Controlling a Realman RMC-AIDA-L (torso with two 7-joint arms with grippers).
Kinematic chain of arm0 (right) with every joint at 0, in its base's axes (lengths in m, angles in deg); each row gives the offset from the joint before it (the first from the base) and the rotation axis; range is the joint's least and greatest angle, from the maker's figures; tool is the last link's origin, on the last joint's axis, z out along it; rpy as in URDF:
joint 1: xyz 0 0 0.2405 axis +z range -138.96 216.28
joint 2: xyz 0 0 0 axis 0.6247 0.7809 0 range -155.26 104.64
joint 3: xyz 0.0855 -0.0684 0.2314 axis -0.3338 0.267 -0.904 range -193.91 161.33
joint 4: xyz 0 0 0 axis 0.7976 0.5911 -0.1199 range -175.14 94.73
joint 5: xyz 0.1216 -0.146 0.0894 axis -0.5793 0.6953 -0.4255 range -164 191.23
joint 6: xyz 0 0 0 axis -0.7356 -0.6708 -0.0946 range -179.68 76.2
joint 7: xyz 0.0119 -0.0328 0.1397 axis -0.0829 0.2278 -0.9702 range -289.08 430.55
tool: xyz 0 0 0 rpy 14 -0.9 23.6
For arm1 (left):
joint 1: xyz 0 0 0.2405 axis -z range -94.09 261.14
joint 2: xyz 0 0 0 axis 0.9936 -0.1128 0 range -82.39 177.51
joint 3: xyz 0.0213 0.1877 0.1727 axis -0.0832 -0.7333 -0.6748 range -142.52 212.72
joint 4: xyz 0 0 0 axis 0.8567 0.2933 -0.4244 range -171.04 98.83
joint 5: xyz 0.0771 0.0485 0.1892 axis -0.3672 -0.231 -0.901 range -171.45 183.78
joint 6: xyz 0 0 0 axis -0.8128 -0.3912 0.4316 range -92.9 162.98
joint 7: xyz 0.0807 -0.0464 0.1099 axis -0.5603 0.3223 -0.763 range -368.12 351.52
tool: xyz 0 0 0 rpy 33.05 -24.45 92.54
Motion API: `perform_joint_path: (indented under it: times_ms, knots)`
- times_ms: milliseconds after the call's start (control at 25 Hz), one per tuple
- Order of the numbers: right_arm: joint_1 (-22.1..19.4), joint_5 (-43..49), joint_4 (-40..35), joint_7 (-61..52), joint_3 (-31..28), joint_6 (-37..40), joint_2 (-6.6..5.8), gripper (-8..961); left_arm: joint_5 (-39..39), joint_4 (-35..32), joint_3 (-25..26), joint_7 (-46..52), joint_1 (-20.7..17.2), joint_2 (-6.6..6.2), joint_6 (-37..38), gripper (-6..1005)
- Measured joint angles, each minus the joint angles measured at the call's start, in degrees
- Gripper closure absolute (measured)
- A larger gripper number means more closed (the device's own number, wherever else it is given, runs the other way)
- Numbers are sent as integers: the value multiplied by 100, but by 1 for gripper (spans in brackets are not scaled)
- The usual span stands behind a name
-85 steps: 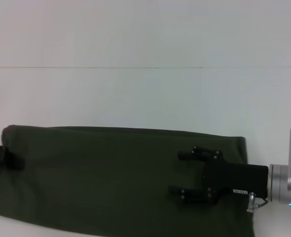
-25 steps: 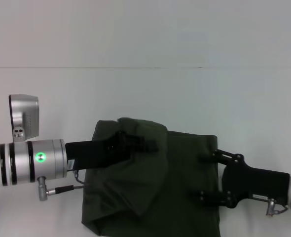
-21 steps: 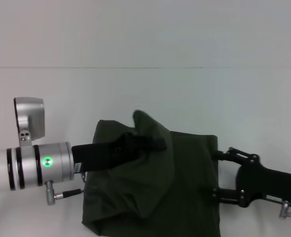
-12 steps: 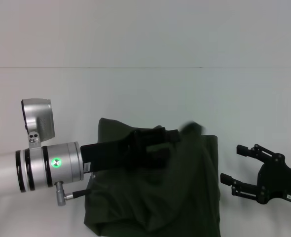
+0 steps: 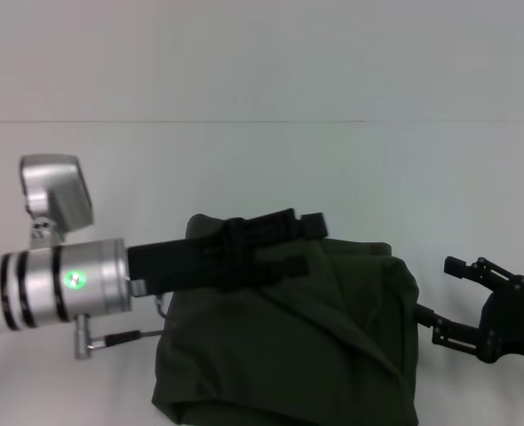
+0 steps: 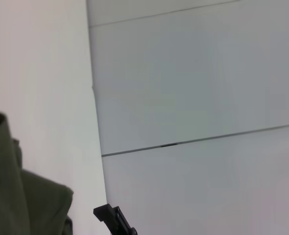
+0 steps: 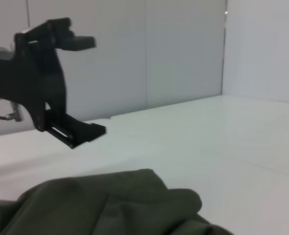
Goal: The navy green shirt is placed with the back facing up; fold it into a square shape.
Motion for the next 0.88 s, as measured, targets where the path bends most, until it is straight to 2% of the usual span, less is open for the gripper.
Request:
perform_joint_path:
  times_ms: [160,320,360,440,640,880]
  knots:
    - [14,27,-284,-739,-5,283,-24,53,-54,-119,-204,-595,-136,-305,151,61]
    - [88,60,-870,-1791,394,733,7,54,-84,-267,-958,-1472,-314,-553,153,61]
    - [123,60,-1045,-2128,539,841,6,54,-84,-267,-958,-1472,-314,-553,153,61]
    - [216,62,-1413,-2797,842,992,8,54,-95,-669,-1272,-2263,-542,-567,343,61]
    - [530,66,-2492,-4627,1808,1051,4,57,-125,-1416,-1357,-3621,-1037,-465,767,63]
    - [1093,681,-4071,-7232,3141,983,3,57,-146,-1730,-1459,-4855,-1505,-432,822,64]
